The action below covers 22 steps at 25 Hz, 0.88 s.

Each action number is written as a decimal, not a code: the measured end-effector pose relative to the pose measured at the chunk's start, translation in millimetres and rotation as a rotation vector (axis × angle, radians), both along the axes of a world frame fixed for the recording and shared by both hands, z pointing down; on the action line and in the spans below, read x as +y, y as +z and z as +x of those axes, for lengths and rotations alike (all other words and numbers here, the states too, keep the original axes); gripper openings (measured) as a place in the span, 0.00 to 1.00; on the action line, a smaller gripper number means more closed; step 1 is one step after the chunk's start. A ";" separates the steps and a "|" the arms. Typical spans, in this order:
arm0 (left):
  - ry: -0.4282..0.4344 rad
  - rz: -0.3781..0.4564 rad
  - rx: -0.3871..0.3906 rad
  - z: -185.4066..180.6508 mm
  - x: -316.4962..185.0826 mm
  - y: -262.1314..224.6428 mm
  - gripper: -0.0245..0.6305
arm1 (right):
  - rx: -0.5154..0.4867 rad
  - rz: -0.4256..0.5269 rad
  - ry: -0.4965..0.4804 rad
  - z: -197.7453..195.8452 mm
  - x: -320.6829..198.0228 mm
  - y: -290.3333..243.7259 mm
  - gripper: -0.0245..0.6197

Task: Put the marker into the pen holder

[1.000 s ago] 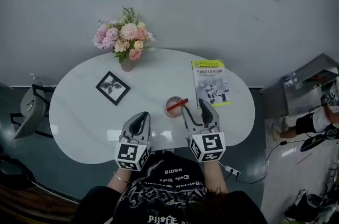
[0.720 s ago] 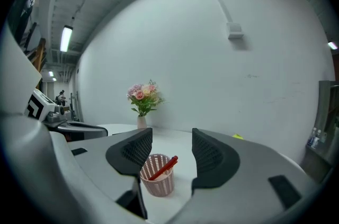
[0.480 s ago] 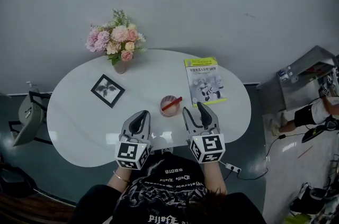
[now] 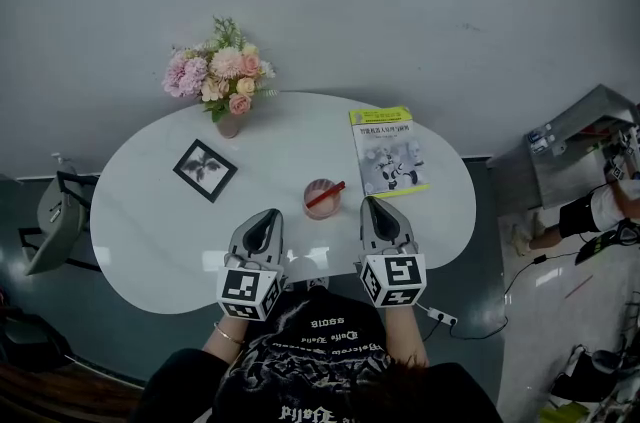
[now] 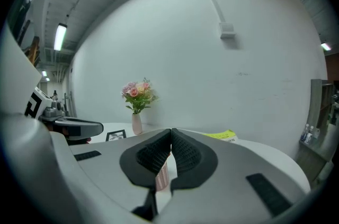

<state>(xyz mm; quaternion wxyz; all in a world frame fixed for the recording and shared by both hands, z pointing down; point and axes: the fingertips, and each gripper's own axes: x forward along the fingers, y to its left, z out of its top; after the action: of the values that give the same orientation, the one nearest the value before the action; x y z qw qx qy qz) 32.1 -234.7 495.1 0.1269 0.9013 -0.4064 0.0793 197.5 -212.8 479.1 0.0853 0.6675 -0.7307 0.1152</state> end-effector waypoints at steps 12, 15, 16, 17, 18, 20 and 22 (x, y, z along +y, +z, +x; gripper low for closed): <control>-0.011 -0.003 -0.015 -5.2 -1.0 5.0 0.08 | 0.028 0.013 -0.051 -11.6 -4.3 0.4 0.08; -0.007 -0.004 -0.021 -4.4 0.3 6.5 0.08 | 0.043 0.020 -0.068 -15.7 -3.6 1.0 0.08; -0.004 -0.008 -0.022 -3.8 0.7 7.0 0.08 | 0.048 0.016 -0.070 -16.5 -3.6 2.0 0.08; -0.002 -0.010 -0.023 -3.1 0.9 7.2 0.08 | 0.051 0.013 -0.071 -16.9 -3.7 3.1 0.08; 0.002 -0.010 -0.023 -2.1 0.6 6.8 0.08 | 0.053 0.009 -0.071 -17.0 -4.0 3.8 0.08; 0.008 -0.006 -0.022 0.1 -0.5 5.2 0.08 | 0.056 0.005 -0.070 -16.5 -5.0 4.5 0.08; 0.010 -0.005 -0.024 1.1 -1.1 4.9 0.08 | 0.057 0.003 -0.069 -15.6 -5.7 4.5 0.08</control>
<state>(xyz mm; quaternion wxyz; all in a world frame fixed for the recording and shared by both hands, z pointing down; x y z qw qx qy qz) 33.2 -235.8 500.0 0.1238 0.9020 -0.4032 0.0919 181.9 -218.5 483.7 0.1089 0.6451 -0.7507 0.0920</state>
